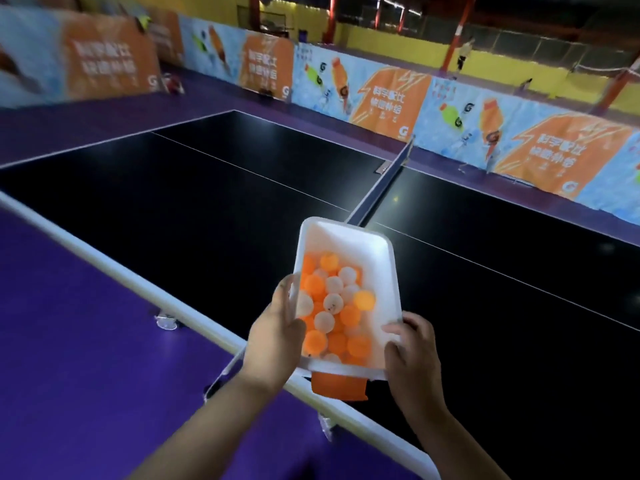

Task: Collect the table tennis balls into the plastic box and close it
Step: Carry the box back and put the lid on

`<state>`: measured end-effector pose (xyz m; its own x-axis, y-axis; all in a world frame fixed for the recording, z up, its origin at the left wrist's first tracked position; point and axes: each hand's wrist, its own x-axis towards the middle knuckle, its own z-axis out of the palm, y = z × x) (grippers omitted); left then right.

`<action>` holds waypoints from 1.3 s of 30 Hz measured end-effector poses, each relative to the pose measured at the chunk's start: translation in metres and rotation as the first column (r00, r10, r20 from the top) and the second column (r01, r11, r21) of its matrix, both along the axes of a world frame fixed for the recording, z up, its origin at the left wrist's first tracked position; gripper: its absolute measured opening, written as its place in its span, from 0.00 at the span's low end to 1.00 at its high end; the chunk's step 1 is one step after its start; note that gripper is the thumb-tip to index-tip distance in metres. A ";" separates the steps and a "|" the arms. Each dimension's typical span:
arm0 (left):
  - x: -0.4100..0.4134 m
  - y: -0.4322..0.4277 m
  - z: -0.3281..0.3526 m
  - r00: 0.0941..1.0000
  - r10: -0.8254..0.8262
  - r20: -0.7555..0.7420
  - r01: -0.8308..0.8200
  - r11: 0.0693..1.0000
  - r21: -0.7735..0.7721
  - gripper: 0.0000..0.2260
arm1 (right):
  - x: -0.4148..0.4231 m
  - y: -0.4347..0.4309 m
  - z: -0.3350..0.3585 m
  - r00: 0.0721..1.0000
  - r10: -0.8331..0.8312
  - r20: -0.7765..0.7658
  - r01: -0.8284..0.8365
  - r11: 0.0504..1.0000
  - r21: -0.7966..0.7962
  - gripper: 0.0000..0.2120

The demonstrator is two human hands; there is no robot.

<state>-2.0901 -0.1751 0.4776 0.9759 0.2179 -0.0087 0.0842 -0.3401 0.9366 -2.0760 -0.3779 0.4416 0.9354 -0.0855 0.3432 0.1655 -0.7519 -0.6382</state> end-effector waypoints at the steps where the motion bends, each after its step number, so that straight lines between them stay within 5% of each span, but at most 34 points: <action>1: -0.010 0.015 0.003 1.000 0.020 0.020 -0.020 1.000 -0.006 0.28 | -0.005 0.015 0.003 0.999 0.032 0.008 -0.032 0.999 0.013 0.12; 10: -0.137 0.184 0.003 0.977 0.199 0.080 -0.201 0.979 0.020 0.28 | -0.095 0.187 0.006 0.964 0.250 0.088 -0.255 0.966 0.045 0.12; 22: -0.336 0.427 -0.040 0.864 0.486 -0.130 -0.459 0.868 0.190 0.26 | -0.248 0.450 -0.037 0.863 0.491 -0.115 -0.494 0.869 0.003 0.07; 31: -0.409 0.551 -0.073 0.695 0.681 -0.232 -0.673 0.729 0.123 0.27 | -0.266 0.615 -0.058 0.689 0.620 -0.375 -0.691 0.719 -0.080 0.09; 39: -0.414 0.707 -0.081 0.552 0.791 -0.264 -0.796 0.594 0.115 0.28 | -0.243 0.817 -0.073 0.563 0.687 -0.459 -0.797 0.598 -0.082 0.10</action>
